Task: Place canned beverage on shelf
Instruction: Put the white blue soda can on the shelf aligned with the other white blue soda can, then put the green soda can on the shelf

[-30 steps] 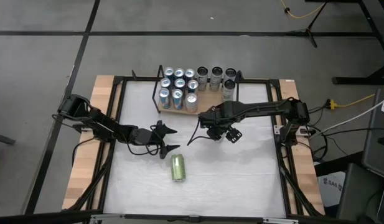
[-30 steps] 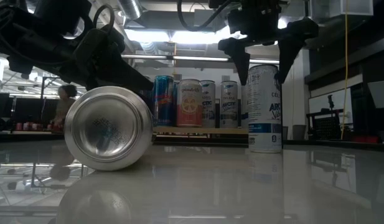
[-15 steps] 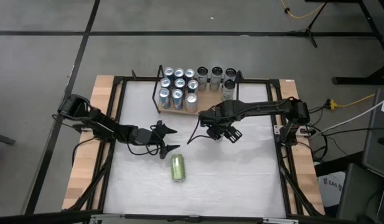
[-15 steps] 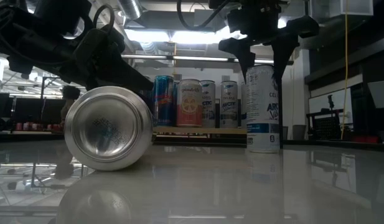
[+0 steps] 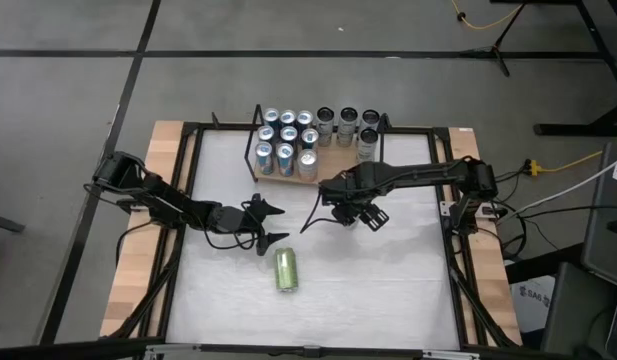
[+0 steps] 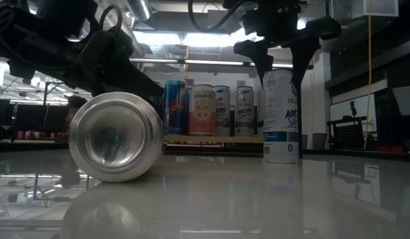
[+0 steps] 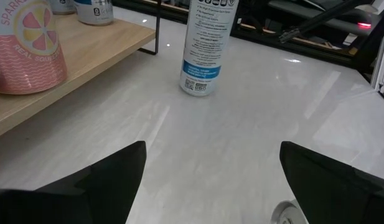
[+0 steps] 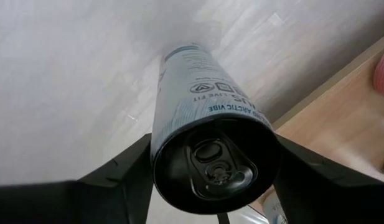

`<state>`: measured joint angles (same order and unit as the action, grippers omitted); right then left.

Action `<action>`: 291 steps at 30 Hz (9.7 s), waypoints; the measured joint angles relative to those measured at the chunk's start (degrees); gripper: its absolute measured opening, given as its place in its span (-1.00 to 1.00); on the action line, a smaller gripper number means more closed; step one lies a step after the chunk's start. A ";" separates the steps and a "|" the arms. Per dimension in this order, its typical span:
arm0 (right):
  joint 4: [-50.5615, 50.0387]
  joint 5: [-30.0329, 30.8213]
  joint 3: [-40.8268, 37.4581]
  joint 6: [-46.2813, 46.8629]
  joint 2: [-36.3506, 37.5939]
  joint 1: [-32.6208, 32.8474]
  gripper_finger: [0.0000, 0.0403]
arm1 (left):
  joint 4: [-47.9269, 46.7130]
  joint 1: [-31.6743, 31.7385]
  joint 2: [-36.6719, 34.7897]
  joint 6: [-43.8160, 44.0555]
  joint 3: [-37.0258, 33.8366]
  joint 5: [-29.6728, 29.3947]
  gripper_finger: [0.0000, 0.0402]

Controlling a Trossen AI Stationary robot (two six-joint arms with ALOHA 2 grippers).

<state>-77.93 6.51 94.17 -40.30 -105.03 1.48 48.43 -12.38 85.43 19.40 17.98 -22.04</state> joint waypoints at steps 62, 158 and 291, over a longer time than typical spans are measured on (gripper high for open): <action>-2.46 2.03 18.04 1.97 -4.21 -24.44 0.27 | 0.22 0.00 0.00 0.07 0.00 0.02 0.81; 3.11 6.14 18.01 -2.39 -6.86 -27.36 0.55 | 0.46 -0.02 0.00 1.62 0.00 0.48 0.81; 18.49 1.37 -20.76 26.96 31.69 1.88 0.55 | -67.85 -9.09 18.93 89.49 44.02 9.45 0.60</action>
<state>-59.44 7.88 73.41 -13.34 -73.34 3.36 -19.42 -21.47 104.36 108.89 62.00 -12.59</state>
